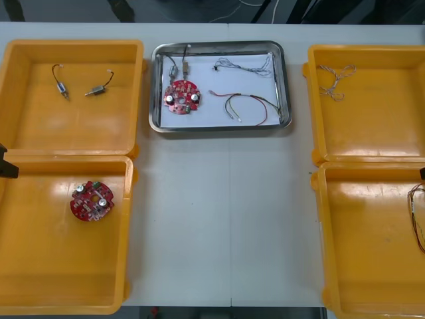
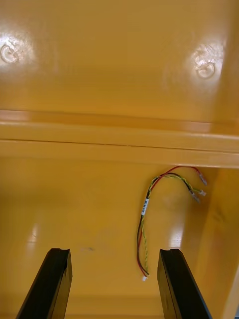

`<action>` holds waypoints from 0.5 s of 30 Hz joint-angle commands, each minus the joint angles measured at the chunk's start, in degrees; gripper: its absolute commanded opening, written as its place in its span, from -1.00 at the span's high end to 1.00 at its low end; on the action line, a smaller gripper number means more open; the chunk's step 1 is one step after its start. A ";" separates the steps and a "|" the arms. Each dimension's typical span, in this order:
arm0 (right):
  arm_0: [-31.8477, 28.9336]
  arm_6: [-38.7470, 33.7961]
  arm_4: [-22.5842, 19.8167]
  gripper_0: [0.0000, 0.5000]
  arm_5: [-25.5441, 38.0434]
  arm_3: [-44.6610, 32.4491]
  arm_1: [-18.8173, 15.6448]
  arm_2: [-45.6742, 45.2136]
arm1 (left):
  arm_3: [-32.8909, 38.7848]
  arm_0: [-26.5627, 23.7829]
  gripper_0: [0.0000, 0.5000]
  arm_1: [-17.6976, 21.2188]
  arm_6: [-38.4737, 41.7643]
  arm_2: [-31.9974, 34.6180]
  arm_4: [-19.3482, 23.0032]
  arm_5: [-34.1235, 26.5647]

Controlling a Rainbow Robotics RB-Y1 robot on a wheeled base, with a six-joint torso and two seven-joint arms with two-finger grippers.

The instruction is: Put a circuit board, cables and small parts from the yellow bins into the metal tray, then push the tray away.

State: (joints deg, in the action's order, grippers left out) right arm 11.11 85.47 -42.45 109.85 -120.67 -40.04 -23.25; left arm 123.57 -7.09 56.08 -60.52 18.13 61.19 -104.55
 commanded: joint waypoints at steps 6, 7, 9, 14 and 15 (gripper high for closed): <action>-0.56 -7.25 -1.67 -1.00 0.15 -0.18 -2.06 -0.92 | 1.32 0.76 -1.00 2.54 -3.37 1.39 0.42 0.49; -0.56 -7.25 -1.76 -1.00 0.15 -0.18 -2.06 -0.92 | 1.32 0.76 -1.00 2.54 -3.37 1.39 0.42 0.49; -0.74 -7.25 -2.02 -1.00 0.15 -0.18 -2.06 -0.65 | 1.32 0.76 -1.00 2.54 -3.37 1.39 0.42 0.49; -1.09 -7.25 -2.37 -1.00 0.15 -0.26 -2.06 -0.04 | 1.32 0.76 -1.00 2.54 -3.37 1.39 0.42 0.49; -1.09 -7.25 -2.37 -1.00 0.15 -0.26 -2.06 -0.04 | 1.32 0.76 -1.00 2.54 -3.37 1.39 0.42 0.49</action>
State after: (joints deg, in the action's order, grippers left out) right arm 10.97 79.30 -44.31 109.85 -120.53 -40.04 -23.22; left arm 123.57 -7.09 56.08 -60.52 18.13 61.19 -104.55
